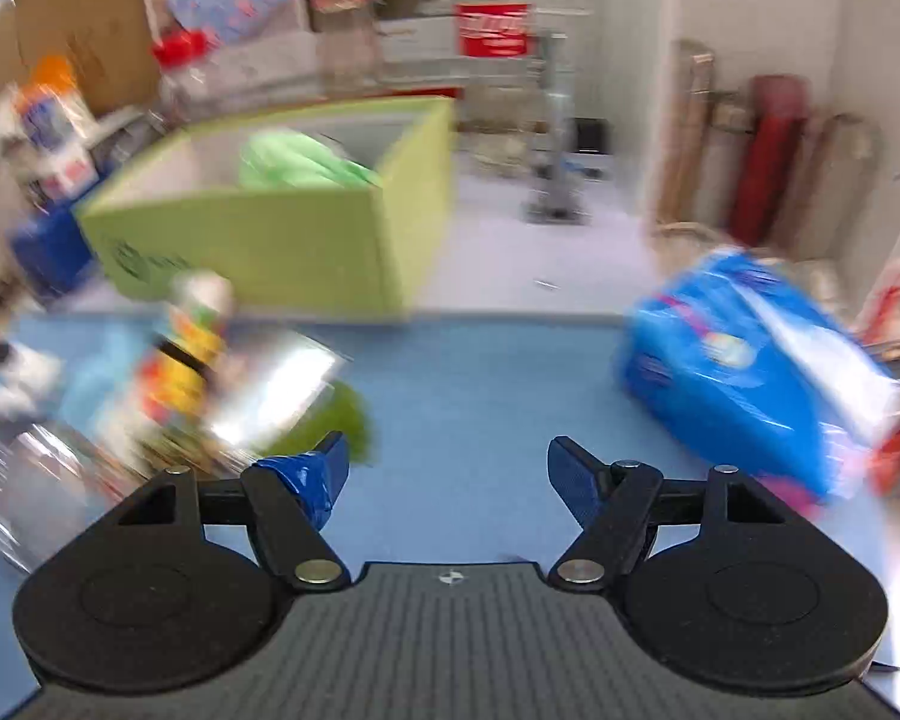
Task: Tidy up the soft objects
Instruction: 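Position the left tool over the white towel while the right tool approaches the zongzi plush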
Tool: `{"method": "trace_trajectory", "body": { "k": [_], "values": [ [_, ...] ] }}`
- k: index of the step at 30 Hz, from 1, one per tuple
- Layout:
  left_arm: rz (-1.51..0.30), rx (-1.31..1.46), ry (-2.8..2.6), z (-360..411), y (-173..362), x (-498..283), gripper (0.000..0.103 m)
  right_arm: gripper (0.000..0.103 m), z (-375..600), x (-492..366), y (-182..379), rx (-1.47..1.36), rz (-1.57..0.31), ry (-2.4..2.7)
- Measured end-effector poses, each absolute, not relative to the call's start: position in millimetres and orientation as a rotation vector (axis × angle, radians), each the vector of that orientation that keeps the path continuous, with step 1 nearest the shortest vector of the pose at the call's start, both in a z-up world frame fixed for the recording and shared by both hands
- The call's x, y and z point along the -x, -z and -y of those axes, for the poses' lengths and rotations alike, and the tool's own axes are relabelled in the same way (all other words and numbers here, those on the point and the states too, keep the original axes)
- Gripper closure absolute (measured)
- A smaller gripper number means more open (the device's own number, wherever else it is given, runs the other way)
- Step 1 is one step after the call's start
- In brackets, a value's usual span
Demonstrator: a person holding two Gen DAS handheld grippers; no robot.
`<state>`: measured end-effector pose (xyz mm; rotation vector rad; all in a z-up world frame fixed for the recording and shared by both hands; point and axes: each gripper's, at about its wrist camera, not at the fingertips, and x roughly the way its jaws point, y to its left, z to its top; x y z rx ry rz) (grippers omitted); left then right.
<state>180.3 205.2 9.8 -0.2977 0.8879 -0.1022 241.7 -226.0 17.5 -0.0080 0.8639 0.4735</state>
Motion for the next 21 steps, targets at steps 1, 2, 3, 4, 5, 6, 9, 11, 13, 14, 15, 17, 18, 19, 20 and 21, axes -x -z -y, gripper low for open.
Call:
{"method": "trace_trajectory", "body": {
  "k": [1,2,3,4,5,6,9,11,13,14,15,17,18,19,20,21],
  "values": [
    [-0.882,0.290,0.108,-204,-12,-179,0.001,0.044,213,-251,-20,0.007,-0.882,-0.513],
    [-0.878,0.285,0.112,-203,-12,-179,0.001,0.044,198,-261,-19,0.004,-0.916,-0.537],
    [-0.877,0.284,0.114,-203,-12,-178,0.001,0.044,185,-269,-18,0.006,-0.950,-0.540],
    [-0.876,0.285,0.116,-202,-12,-178,0.001,0.044,171,-275,-16,0.017,-0.981,-0.540],
    [-0.873,0.286,0.122,-203,-11,-177,0.001,0.044,156,-277,-14,0.031,-1.000,-0.546],
    [-0.870,0.288,0.127,-203,-10,-176,0.001,0.044,147,-276,-11,0.044,-1.019,-0.555],
    [-0.866,0.290,0.148,-207,-5,-171,0.001,0.043,128,-281,-3,0.081,-1.100,-0.600],
    [-0.859,0.283,0.157,-212,-2,-167,0.001,0.043,122,-283,1,0.115,-1.156,-0.593],
    [-0.845,0.277,0.149,-217,1,-163,0.001,0.043,117,-288,1,0.169,-1.205,-0.565],
    [-0.835,0.277,0.144,-220,1,-161,0.001,0.043,112,-291,1,0.201,-1.230,-0.551],
    [-0.825,0.279,0.141,-223,2,-160,0.001,0.043,106,-294,0,0.236,-1.260,-0.544],
    [-0.809,0.286,0.141,-232,3,-157,0.001,0.043,95,-297,-3,0.289,-1.311,-0.545],
    [-0.802,0.288,0.141,-235,3,-155,0.001,0.043,86,-298,-6,0.312,-1.340,-0.553],
    [-0.796,0.289,0.140,-239,4,-154,0.001,0.043,80,-298,-8,0.328,-1.358,-0.564],
    [-0.793,0.290,0.138,-243,4,-153,0.001,0.043,71,-297,-9,0.350,-1.381,-0.576],
    [-0.791,0.291,0.136,-246,5,-153,0.001,0.043,63,-296,-8,0.374,-1.400,-0.588]
  ]
}}
